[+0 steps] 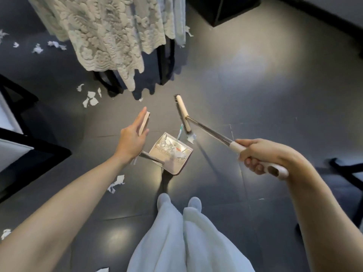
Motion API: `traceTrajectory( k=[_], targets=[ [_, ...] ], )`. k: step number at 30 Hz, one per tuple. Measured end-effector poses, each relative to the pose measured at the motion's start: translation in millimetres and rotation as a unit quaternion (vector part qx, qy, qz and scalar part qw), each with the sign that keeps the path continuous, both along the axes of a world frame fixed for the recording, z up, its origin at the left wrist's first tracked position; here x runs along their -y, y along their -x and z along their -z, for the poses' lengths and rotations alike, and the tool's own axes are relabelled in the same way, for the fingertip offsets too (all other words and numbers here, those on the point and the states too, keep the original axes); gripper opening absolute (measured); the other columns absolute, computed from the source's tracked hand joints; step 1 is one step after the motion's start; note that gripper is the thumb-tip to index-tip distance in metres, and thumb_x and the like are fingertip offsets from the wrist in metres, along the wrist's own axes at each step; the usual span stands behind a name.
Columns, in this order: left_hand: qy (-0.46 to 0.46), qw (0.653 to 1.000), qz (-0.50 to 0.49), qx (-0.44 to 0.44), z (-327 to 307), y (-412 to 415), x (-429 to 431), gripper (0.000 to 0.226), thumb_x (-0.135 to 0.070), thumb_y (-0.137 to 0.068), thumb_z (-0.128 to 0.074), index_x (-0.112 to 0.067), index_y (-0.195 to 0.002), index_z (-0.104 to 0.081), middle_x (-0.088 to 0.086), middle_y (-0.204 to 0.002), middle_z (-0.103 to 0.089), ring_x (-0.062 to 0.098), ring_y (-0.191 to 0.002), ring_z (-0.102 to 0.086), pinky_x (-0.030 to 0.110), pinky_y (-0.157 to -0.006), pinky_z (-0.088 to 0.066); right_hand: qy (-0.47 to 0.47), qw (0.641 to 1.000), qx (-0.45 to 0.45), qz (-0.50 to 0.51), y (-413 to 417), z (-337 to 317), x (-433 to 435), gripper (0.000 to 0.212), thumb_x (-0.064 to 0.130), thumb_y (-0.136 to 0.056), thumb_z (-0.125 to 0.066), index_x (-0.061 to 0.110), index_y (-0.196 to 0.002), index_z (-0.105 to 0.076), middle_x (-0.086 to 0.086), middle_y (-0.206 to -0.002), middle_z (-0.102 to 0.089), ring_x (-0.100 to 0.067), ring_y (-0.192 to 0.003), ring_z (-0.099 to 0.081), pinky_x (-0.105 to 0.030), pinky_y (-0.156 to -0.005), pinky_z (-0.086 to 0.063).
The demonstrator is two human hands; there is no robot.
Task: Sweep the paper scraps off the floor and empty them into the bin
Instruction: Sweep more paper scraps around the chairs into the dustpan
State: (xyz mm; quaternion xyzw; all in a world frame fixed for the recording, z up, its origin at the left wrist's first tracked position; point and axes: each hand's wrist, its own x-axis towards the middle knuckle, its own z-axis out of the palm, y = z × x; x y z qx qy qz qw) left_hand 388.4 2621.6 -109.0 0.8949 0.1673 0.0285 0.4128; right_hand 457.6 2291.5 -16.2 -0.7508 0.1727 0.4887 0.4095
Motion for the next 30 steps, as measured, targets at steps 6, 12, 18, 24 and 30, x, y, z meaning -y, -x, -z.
traceTrajectory(
  k=[6, 12, 18, 24, 30],
  targets=[
    [-0.011, 0.999, 0.039, -0.015, 6, -19, 6, 0.066, -0.01, -0.095, -0.057, -0.032, -0.15, -0.028, 0.014, -0.123, -0.064, 0.033, -0.1, -0.061, 0.027, -0.085, -0.041, 0.066, 0.996, 0.047, -0.045, 15, 47, -18, 0.059, -0.003, -0.087, -0.041, 0.014, -0.143, -0.039, -0.005, -0.049, -0.047, -0.014, -0.038, -0.04, -0.021, -0.037, -0.035],
    [0.013, 0.998, 0.06, -0.005, 11, -52, 5, 0.065, -0.009, -0.094, -0.057, -0.033, -0.149, -0.032, 0.009, -0.111, -0.066, 0.024, -0.089, -0.057, 0.009, -0.073, -0.031, 0.068, 0.992, 0.008, -0.107, 37, 78, -55, 0.037, 0.006, -0.086, -0.041, 0.007, -0.122, -0.048, -0.006, -0.061, -0.052, -0.016, -0.041, -0.044, -0.026, -0.044, -0.039],
    [0.02, 0.998, 0.062, -0.01, 9, -57, -5, 0.064, -0.011, -0.094, -0.058, -0.035, -0.148, -0.033, 0.004, -0.094, -0.061, 0.025, -0.085, -0.057, 0.009, -0.072, -0.031, 0.031, 0.99, -0.065, -0.119, 64, 61, -61, 0.061, 0.002, -0.084, -0.043, 0.027, -0.14, -0.041, -0.003, -0.058, -0.046, -0.01, -0.035, -0.039, -0.018, -0.039, -0.035],
    [0.013, 1.0, 0.015, 0.015, -5, 0, -25, 0.066, -0.01, -0.093, -0.059, -0.034, -0.148, -0.033, 0.016, -0.117, -0.066, 0.031, -0.101, -0.061, 0.02, -0.081, -0.039, -0.005, 0.993, -0.039, -0.113, 91, 37, -77, 0.053, -0.001, -0.085, -0.044, 0.021, -0.133, -0.046, -0.003, -0.056, -0.042, -0.008, -0.033, -0.038, -0.017, -0.037, -0.034],
    [0.013, 0.986, -0.146, 0.077, -29, 107, -39, 0.065, -0.008, -0.092, -0.06, -0.031, -0.148, -0.036, -0.02, -0.122, -0.048, -0.01, -0.1, -0.046, -0.01, -0.085, -0.025, -0.045, 0.983, -0.01, -0.175, 125, 15, -94, 0.058, 0.001, -0.088, -0.049, 0.034, -0.135, -0.041, 0.001, -0.047, -0.044, -0.008, -0.033, -0.039, -0.018, -0.037, -0.037]
  ],
)
